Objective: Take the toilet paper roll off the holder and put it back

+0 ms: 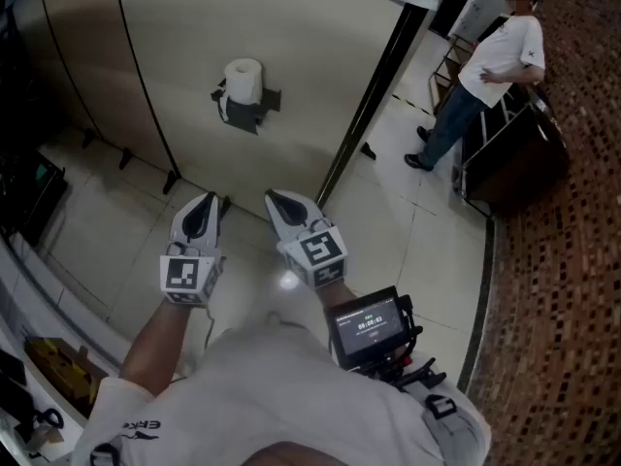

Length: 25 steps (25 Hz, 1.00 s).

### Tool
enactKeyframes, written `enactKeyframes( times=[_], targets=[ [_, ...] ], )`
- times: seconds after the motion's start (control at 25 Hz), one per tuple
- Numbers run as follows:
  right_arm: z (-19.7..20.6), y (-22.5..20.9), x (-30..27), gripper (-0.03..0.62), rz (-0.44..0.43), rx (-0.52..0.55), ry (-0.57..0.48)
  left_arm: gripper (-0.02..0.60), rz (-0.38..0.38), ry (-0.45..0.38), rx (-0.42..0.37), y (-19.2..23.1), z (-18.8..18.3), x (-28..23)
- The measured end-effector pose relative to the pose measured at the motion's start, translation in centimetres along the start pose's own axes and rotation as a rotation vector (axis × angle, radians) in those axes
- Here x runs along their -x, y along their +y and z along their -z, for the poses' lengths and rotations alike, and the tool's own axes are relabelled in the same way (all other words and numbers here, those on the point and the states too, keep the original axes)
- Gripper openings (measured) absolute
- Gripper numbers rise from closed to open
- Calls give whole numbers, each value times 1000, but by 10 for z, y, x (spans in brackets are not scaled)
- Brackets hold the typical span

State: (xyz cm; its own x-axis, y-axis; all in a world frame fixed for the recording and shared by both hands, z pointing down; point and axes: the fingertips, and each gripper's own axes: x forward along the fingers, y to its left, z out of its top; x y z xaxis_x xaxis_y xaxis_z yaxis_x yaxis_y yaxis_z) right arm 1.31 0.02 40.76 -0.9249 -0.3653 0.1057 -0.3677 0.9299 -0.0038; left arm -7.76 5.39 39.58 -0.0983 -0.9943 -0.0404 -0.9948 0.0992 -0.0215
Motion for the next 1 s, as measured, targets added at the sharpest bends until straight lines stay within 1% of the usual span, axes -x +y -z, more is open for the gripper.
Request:
enactKeyframes(
  times=[0.08,0.24,0.36,0.48,0.64,0.8,1.0],
  targets=[
    [5,-18,-9,15,2,7,13,2,6,-4,-8,-1,1,-17],
    [13,-42,-29,15,-9,11,48,2,14,27,-27,3,4,-46],
    [14,-55,-51,15,-16,21,58,2,14,-15,-39,15,3,-68],
    [13,-65,-74,15,-9,30,60,2,32,-25,-36,28,7,-90],
    [6,-78,-110,15,18,56,69,2,49,-49,-15,59,17,-123],
    [-4,-86,-163,15,67,83,99,2,115,-58,2,100,16,-152],
    [-23,-94,-229,15,98,114,99,2,182,-58,13,145,10,-188]
  ],
)
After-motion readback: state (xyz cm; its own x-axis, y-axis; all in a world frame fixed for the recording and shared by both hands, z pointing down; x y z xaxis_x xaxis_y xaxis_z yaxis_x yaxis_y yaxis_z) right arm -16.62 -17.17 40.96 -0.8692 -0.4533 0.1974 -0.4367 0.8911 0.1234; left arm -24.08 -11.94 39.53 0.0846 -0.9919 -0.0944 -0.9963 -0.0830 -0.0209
